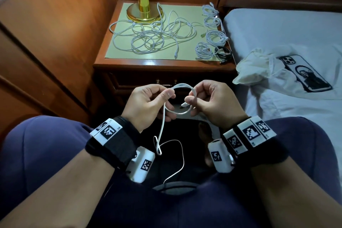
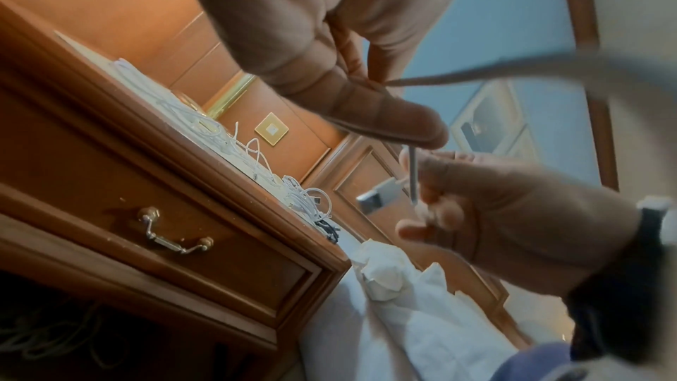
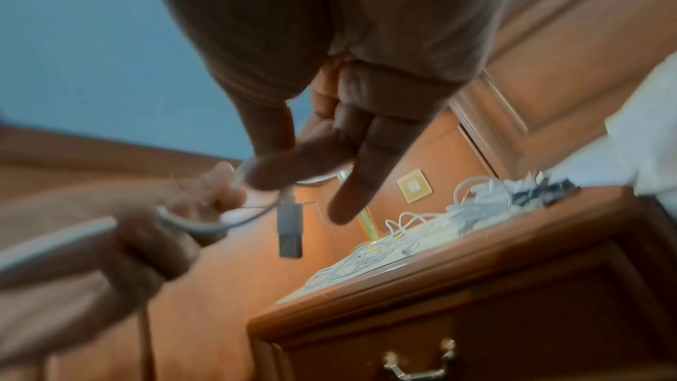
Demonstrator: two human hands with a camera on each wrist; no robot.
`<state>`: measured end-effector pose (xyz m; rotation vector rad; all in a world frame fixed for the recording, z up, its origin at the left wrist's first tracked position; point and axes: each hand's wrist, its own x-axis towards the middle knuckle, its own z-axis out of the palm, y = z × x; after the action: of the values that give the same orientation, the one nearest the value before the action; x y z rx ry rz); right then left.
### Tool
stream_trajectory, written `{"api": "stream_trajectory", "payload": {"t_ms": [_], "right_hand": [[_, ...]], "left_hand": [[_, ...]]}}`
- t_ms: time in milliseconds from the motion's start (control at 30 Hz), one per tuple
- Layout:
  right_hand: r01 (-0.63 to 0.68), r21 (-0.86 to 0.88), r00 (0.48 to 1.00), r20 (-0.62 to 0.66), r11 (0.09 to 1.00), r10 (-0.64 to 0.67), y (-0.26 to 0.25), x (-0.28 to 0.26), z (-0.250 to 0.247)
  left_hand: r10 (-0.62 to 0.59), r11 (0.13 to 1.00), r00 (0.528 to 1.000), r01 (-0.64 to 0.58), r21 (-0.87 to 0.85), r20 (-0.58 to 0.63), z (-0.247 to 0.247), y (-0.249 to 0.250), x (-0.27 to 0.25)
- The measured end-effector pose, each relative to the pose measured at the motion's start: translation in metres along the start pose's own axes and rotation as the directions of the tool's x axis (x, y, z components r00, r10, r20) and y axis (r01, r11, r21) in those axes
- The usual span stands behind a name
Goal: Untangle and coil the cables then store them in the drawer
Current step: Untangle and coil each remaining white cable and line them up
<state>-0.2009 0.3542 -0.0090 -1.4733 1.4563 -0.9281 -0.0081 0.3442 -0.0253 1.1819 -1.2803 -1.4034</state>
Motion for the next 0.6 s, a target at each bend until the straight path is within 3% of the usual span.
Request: {"api": "stream_trajectory", "payload": {"t_ms": [100,200,333,467,600], "right_hand": [[0.113,-0.249,0.988,-0.078,0.962,-0.136,0.006,0.005,-0.001],[0.144,-0.296,0.988,-0.009,0.944,-0.153,0.009,0.007,0.001],[0.047,0.083,0.982,0.176,0.995,-0.061,0.008,0.006,0.003],[-0.053,0.335,0.965,0.261,0.941,-0.039,0.002,0.007,0.004],[-0.253,0.495,0.922,0.383,0.831,0.053,-0.004,0.006,0.003]], "left_hand": [[-0.005,0.999,1.0,0.004,-0.043,-0.008,-0.003,0.002,0.002],[0.012,1.0,0.999,-0.013,-0.024,-0.042,-0.005,0.004,0.005],[0.011,1.0,0.996,-0.01,0.014,-0.087,-0.007,0.003,0.008],[0.053,0.998,0.996,-0.05,0.045,-0.067,-0.006,0.001,0.009],[0.139,0.977,0.99,-0.131,0.166,-0.04,-0.006,0.0,0.01]]}}
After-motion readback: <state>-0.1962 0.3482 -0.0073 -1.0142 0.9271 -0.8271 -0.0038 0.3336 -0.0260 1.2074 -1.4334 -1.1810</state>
